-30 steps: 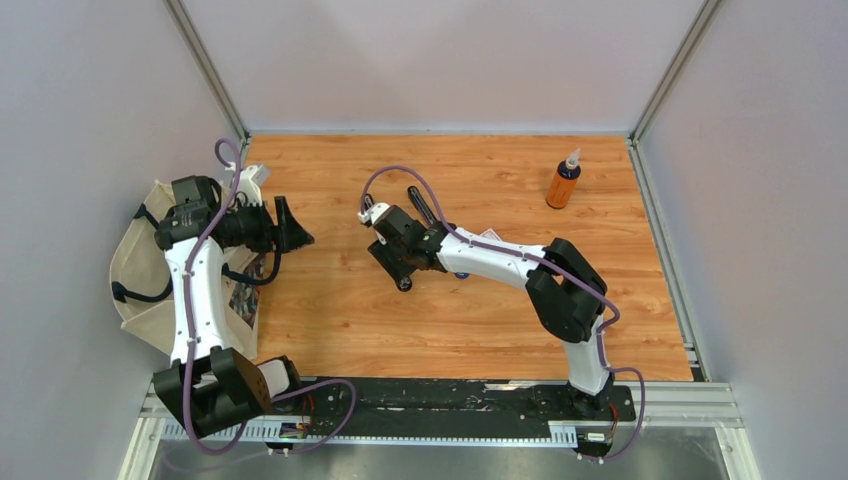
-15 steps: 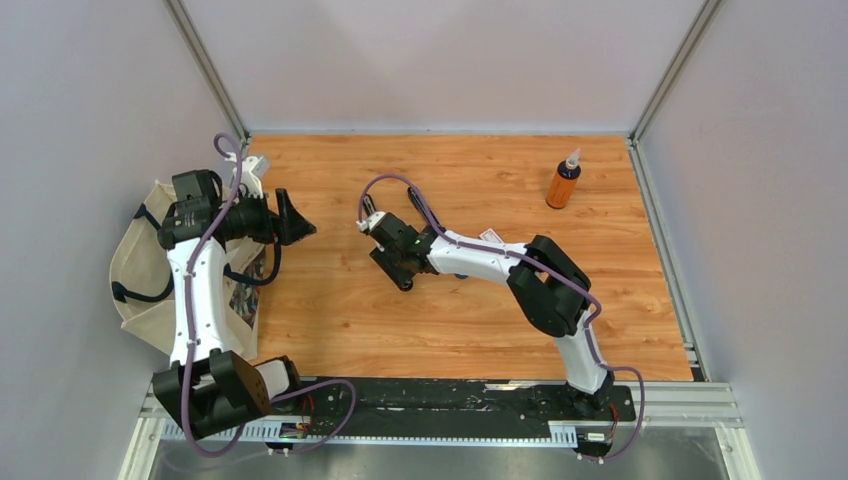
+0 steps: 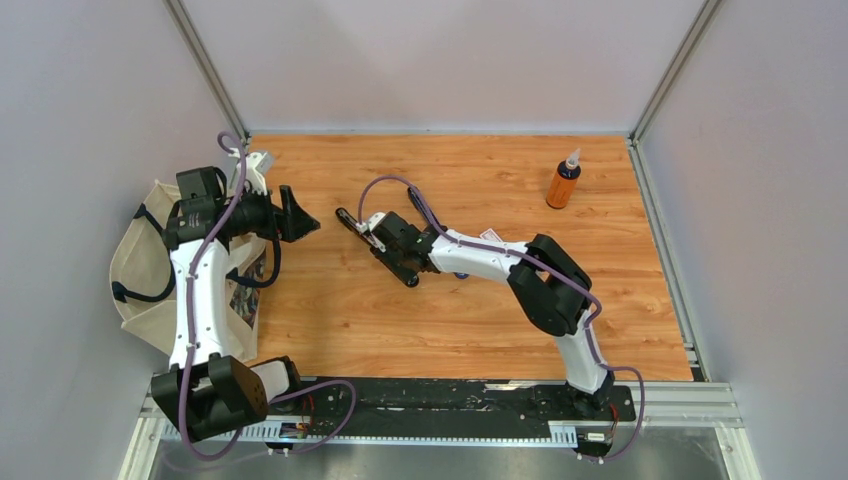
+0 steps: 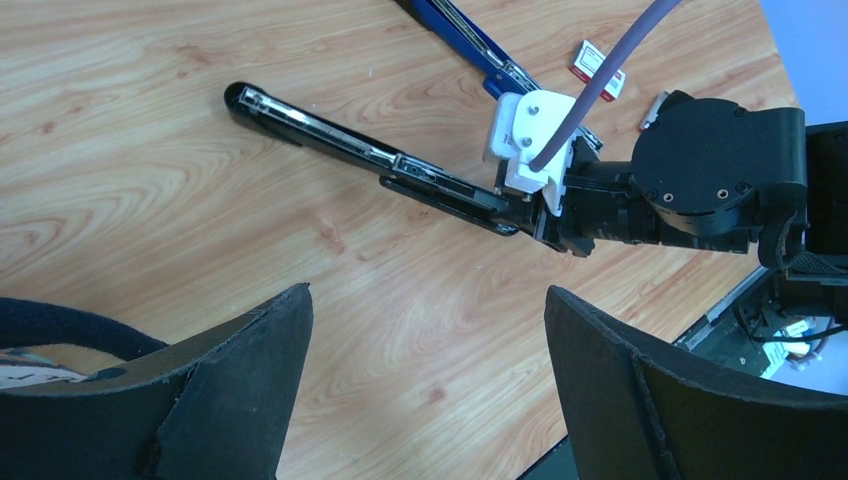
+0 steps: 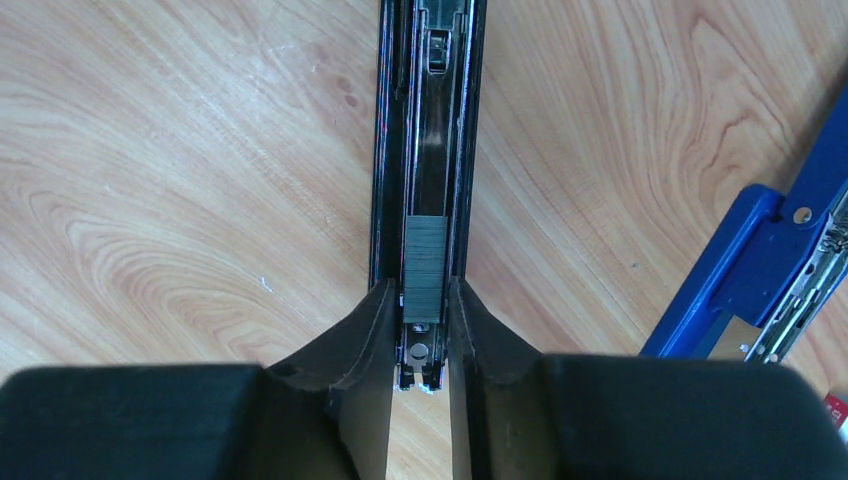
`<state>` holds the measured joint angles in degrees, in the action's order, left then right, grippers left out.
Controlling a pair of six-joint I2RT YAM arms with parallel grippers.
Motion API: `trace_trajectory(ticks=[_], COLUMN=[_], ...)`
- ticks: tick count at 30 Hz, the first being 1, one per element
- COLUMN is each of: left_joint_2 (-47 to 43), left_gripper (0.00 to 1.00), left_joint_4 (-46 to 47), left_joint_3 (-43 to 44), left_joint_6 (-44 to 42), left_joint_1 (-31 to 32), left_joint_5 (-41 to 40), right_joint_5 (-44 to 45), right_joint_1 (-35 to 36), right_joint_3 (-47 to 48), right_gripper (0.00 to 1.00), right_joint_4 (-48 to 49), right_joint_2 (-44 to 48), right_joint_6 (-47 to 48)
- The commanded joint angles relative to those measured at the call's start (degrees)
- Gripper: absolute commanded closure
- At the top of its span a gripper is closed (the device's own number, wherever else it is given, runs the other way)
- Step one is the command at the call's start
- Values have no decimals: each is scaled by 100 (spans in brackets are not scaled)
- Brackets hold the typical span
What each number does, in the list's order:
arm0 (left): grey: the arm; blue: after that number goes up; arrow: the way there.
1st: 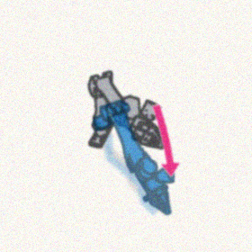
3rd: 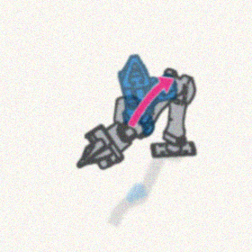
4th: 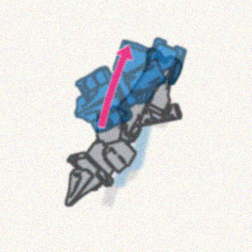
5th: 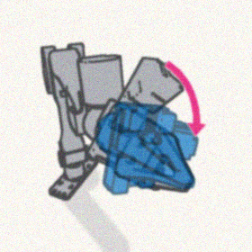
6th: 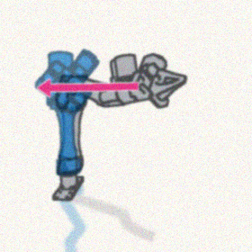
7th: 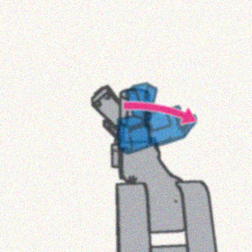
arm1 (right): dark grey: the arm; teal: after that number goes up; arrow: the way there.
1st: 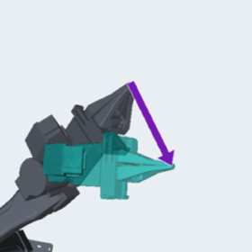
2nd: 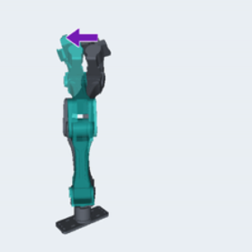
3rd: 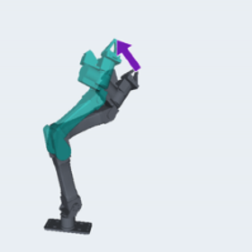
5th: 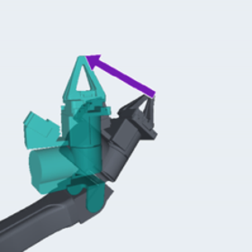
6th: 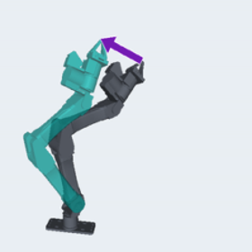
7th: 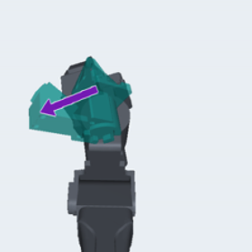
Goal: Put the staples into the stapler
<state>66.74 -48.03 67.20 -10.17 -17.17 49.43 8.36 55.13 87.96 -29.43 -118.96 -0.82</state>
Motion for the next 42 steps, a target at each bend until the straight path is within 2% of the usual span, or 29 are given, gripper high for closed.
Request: trace_trajectory(ticks=[1,8,11,16,26,33,42], left_joint_2=[-135,32,198,962,2615,3239,3872], left_gripper=[7,7,7,7,6,6,6], left_joint_4=[206,434,602,593,383,575,768], left_joint_3=[-49,-207,-260,-199,293,346,487], left_joint_6=[-46,-318,-406,-451,226,358,411], left_joint_1=[56,266,520,960,1418,1690,1699], left_joint_5=[128,172,-108,-574,-1576,-1770,-1920], right_joint_5=[-387,-957,-1073,-1266,-1425,-1478,-1460], right_joint_1=[-55,-231,-266,-310,-284,-240,-222], right_joint_3=[-227,-771,-1061,-1527,-2213,-2213,-2266], right_gripper=[78,81,82,82,82,82,82], right_joint_4=[7,-10,-19,86,508,570,632], right_joint_2=[241,583,777,1085,1727,1630,1621], right_joint_6=[415,925,1136,1260,1137,1119,1145])
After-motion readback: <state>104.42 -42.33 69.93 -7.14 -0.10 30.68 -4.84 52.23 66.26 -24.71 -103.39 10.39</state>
